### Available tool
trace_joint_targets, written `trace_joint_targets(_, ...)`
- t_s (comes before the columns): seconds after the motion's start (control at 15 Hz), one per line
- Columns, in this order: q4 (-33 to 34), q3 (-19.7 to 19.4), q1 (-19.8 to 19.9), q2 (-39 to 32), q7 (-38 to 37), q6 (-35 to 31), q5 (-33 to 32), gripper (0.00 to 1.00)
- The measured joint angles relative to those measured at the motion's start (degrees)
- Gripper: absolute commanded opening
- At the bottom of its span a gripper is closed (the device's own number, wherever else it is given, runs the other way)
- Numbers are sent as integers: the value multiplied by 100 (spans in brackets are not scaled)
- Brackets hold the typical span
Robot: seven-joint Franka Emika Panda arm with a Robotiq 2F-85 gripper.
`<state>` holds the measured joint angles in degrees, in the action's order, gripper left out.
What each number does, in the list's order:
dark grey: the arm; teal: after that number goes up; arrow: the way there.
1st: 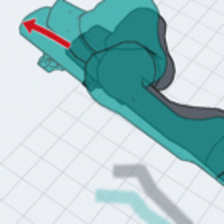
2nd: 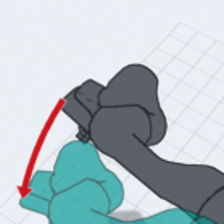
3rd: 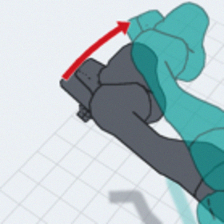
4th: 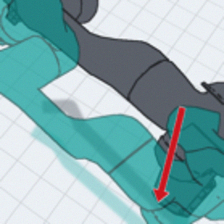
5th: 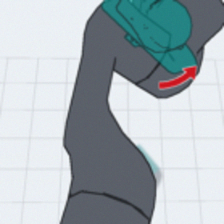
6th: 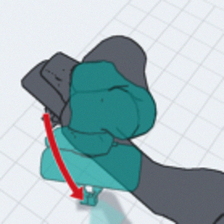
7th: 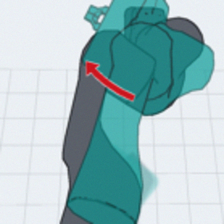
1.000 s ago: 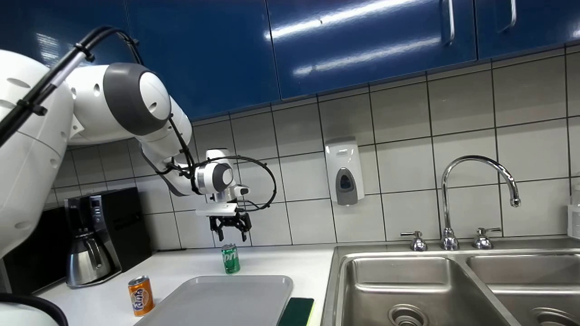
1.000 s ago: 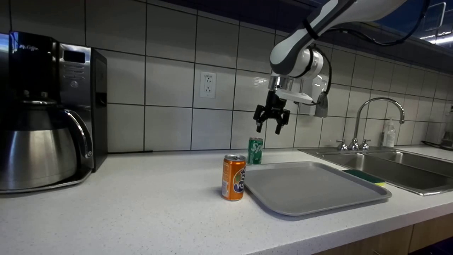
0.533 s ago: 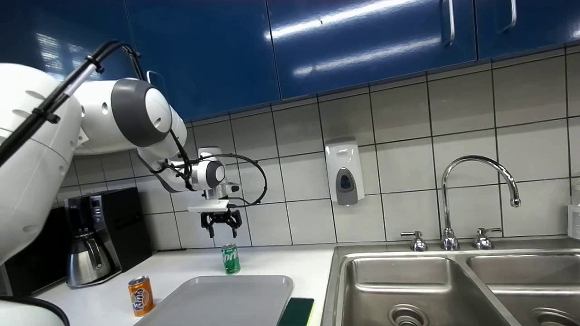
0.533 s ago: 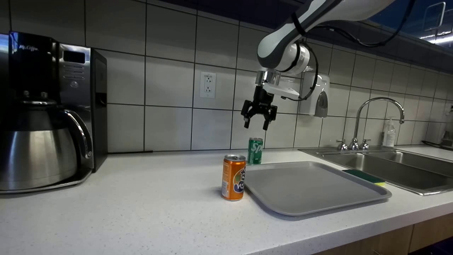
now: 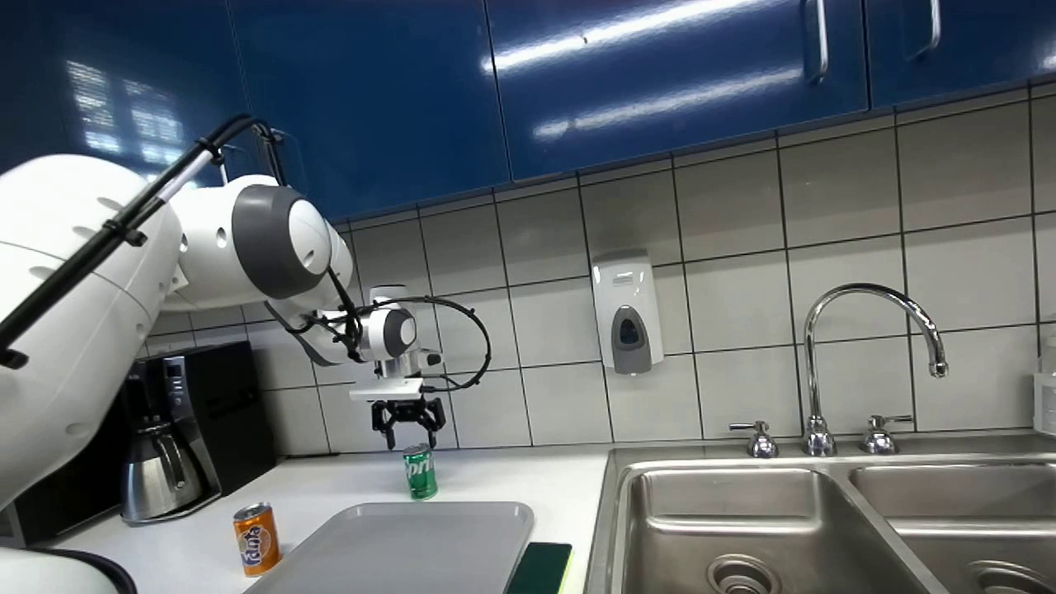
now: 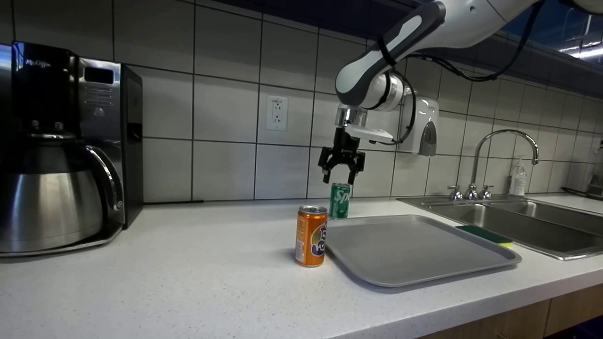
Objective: Put the cans on the tray.
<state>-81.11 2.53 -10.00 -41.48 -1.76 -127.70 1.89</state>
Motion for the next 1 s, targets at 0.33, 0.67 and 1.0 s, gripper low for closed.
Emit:
trace_joint_targets(0.33, 182, -2, -1, -233, 0, 109, -14, 100)
trace_joint_targets(0.67, 264, -7, 2, -380, 3, 191, -14, 100)
trace_joint_targets(1.0, 266, -12, 5, -407, 6, 270, -15, 100)
